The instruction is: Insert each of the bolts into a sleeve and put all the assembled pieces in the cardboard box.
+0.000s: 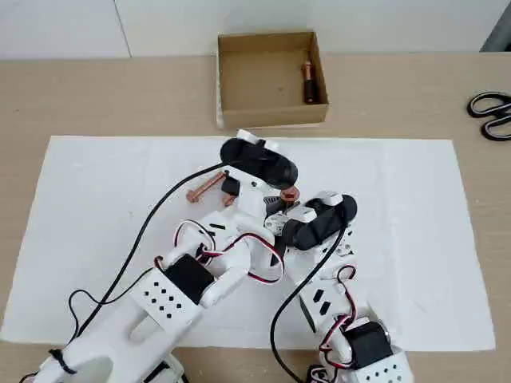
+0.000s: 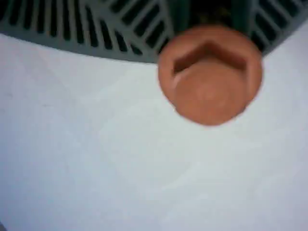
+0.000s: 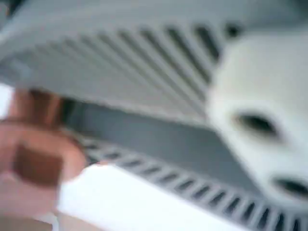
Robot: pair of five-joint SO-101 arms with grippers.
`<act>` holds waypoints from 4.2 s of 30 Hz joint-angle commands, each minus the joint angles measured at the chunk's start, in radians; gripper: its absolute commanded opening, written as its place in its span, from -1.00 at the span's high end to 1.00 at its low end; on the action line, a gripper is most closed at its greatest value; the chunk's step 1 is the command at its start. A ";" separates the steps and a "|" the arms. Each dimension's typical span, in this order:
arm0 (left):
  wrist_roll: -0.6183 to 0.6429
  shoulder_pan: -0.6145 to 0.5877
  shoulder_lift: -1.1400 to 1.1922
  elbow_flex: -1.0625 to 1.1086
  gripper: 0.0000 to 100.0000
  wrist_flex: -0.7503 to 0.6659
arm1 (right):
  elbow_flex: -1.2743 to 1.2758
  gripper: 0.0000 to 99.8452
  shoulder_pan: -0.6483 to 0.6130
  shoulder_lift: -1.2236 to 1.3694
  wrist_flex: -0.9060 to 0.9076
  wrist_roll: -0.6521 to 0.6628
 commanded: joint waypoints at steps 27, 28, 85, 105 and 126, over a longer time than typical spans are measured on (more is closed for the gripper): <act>0.029 -0.273 -0.215 -0.136 0.63 0.270 | -0.009 0.99 0.002 0.002 -0.002 -0.009; 0.029 -0.311 -0.229 -0.137 0.63 0.296 | -0.009 0.99 0.002 0.002 -0.002 -0.009; -0.135 -1.623 -0.296 -0.136 0.64 0.859 | -2.196 0.99 0.243 2.327 -0.113 0.068; -0.132 -1.619 -0.296 -0.133 0.64 0.856 | -2.196 0.98 0.237 2.611 -0.421 0.072; -0.133 -1.619 -0.296 -0.133 0.64 0.855 | -2.200 0.59 0.239 2.559 -0.443 0.074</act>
